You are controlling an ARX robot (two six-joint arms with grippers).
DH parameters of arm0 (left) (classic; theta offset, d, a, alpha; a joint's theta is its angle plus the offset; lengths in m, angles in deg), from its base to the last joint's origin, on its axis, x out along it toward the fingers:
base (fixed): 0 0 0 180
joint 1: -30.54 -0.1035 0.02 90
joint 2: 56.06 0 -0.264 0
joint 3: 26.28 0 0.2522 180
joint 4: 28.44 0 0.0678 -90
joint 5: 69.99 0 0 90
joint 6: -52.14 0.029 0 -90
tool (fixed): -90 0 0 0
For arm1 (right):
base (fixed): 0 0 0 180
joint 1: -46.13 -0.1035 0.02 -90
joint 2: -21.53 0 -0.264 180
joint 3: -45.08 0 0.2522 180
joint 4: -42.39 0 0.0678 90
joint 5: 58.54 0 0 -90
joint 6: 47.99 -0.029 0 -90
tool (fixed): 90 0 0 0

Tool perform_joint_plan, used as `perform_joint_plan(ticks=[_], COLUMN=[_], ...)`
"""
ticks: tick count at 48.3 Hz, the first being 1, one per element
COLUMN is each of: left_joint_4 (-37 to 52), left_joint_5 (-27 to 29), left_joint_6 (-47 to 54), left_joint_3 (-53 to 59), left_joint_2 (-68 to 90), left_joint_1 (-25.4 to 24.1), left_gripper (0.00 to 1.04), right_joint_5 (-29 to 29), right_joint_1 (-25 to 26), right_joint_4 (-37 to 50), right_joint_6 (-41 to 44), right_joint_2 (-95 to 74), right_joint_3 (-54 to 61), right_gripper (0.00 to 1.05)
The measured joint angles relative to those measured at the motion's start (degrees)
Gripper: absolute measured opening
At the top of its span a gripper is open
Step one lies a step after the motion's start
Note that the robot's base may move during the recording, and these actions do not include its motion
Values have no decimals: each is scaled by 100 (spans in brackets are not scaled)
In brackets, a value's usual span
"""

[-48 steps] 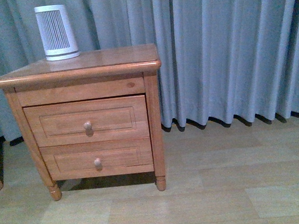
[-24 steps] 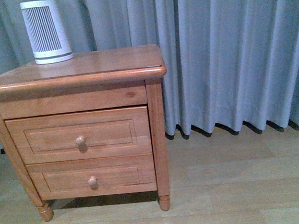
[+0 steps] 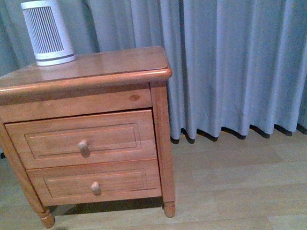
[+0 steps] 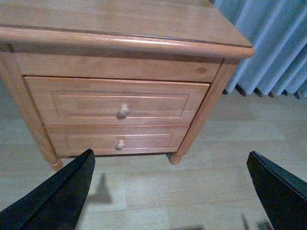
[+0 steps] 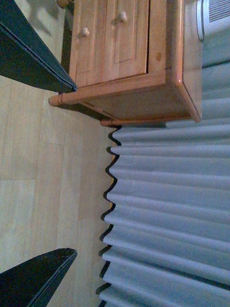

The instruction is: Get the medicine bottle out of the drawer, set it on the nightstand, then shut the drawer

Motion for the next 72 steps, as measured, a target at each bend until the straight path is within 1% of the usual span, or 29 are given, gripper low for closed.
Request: perform_joint_plan(ticks=[6, 13, 19, 31, 46, 72], left_joint_4=[553, 992, 1152, 1333, 1377, 1401], left_joint_5=[323, 610, 728, 881, 966, 1069], left_joint_6=[48, 105, 109, 17, -136, 37], left_joint_3=[-442, -1078, -1574, -2365, -3254, -4105], left_joint_2=[1196, 2538, 3381, 4583, 5556, 6319], left_joint_1=[227, 352, 431, 621, 809, 669], left_gripper=[98, 98, 98, 98, 98, 98], right_joint_5=[0, -2, -2, -2, -2, -2], right_joint_1=[0, 0, 0, 0, 0, 0], right_joint_4=[0, 0, 0, 0, 0, 0], right_joint_6=[0, 0, 0, 0, 0, 0], right_joint_2=[0, 0, 0, 0, 0, 0], right_joint_3=[0, 0, 0, 0, 0, 0], right_gripper=[98, 98, 98, 98, 98, 98])
